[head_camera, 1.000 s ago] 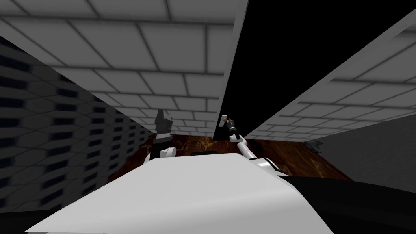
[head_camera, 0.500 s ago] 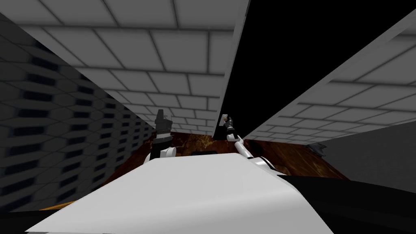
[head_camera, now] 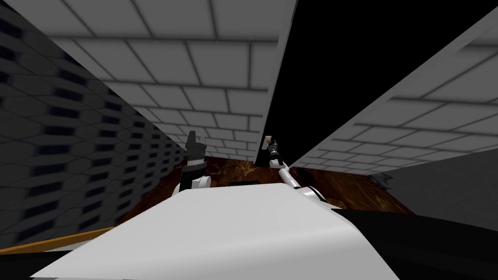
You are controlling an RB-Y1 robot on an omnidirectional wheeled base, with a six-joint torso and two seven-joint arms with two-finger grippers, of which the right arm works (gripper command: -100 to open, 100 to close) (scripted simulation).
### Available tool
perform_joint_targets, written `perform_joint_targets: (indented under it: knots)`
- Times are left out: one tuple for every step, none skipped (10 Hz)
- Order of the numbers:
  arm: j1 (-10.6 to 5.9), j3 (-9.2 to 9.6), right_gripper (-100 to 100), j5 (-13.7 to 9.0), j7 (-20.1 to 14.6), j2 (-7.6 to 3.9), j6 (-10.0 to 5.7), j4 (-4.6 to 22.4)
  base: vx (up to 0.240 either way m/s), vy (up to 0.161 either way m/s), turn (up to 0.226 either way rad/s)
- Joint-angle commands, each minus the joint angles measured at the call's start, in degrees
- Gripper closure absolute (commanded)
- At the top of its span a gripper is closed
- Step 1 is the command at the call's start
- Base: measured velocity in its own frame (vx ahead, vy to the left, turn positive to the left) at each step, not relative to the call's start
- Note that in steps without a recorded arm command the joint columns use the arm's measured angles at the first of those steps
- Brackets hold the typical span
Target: Pull the door open
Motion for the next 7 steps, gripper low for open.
perform_joint_targets:
  knots:
    - [-0.49, 0.09, -100, -2.4, -2.9, 1.06, 0.52, 0.0, -0.091, -0.054, 0.072]
    - [-0.49, 0.09, -100, -2.4, -3.4, 1.06, 0.52, 0.0, -0.058, -0.037, 0.029]
    - [-0.81, 0.15, -100, -4.0, -5.6, 1.73, 0.88, 0.0, -0.058, -0.027, 0.027]
    - [-1.12, 0.2, -100, -5.6, -7.2, 2.4, 1.24, 0.0, -0.085, -0.029, 0.075]
    - [-1.12, 0.2, -100, -5.6, -7.7, 2.4, 1.24, 0.0, -0.064, -0.032, 0.033]
    - [-1.43, 0.26, -100, -7.1, -9.8, 3.06, 1.58, -0.1, -0.064, -0.046, 0.031]
    - [-1.73, 0.31, -100, -8.6, -11.4, 3.7, 1.92, -0.1, -0.089, -0.06, 0.062]
